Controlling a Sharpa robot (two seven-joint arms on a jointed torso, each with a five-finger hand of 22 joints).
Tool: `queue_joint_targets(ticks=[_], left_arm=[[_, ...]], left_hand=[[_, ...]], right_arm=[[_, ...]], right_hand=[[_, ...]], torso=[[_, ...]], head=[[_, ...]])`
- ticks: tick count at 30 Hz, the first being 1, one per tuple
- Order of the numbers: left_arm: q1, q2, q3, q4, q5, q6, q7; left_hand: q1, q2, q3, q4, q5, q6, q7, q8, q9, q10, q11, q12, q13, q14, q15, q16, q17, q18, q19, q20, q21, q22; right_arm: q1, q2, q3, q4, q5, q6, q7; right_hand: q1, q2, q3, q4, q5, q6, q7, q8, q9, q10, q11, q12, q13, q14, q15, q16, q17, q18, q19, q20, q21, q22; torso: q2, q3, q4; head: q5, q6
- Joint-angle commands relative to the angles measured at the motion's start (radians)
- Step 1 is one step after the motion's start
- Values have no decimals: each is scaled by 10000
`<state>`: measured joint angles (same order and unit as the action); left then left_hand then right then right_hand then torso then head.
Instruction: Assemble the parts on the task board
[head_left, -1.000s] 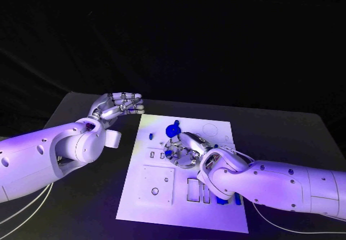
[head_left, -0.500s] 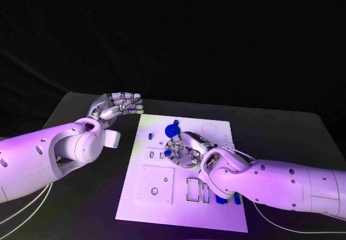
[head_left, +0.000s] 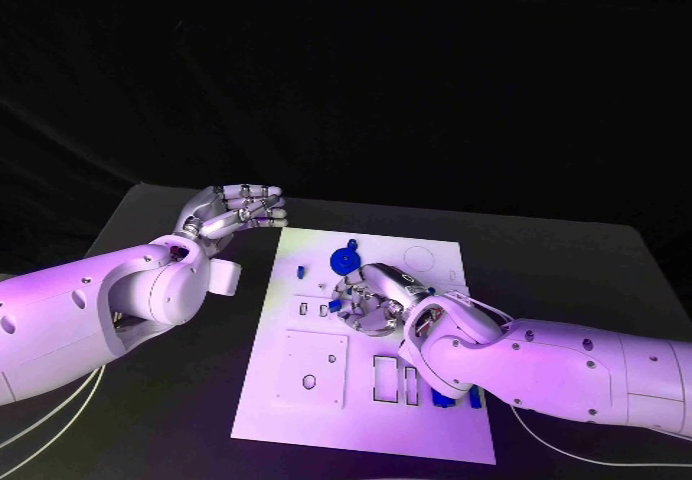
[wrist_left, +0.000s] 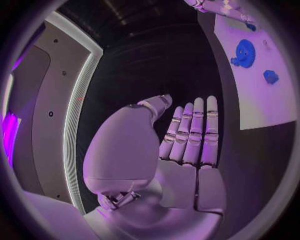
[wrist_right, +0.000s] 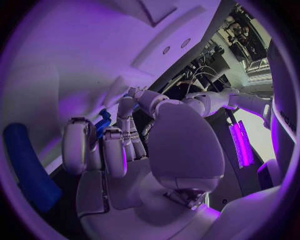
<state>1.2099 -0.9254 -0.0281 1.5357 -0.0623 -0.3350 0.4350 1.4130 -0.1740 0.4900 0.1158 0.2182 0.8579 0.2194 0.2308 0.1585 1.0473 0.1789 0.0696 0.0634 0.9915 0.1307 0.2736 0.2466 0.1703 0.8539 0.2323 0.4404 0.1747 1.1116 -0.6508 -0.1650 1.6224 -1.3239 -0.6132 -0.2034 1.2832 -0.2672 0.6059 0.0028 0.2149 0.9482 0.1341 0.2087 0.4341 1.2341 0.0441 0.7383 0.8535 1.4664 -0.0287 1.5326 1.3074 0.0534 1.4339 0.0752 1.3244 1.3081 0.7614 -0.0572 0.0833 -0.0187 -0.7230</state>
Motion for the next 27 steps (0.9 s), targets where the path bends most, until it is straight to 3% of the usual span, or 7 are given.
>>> queue_joint_targets(ticks=[1,27], left_arm=[[2,15,6,13,-22,142,59],[-15,-1,5,3,-26,130,47]], left_hand=[[-48,37,-1,-41,-34,39,192,-34,-10,-51,29,-62,4,21,22,-32,10,87,-39,-5,31,9],[-48,37,-1,-41,-34,39,192,-34,-10,-51,29,-62,4,21,22,-32,10,87,-39,-5,31,9]], right_arm=[[-13,-22,-1,48,-198,177,-121],[-55,-161,-1,325,-322,126,-339]], right_hand=[[2,-110,-52,-7,35,47,9,-25,-14,104,2,165,129,754,36,-43,1186,75,8,60,-33,1128],[-10,-86,-129,6,36,187,-16,-34,-27,412,-18,987,822,756,20,-42,1191,73,25,55,-22,1147]], torso=[[0,0,1],[3,-2,4]], head=[[8,-4],[3,-1]])
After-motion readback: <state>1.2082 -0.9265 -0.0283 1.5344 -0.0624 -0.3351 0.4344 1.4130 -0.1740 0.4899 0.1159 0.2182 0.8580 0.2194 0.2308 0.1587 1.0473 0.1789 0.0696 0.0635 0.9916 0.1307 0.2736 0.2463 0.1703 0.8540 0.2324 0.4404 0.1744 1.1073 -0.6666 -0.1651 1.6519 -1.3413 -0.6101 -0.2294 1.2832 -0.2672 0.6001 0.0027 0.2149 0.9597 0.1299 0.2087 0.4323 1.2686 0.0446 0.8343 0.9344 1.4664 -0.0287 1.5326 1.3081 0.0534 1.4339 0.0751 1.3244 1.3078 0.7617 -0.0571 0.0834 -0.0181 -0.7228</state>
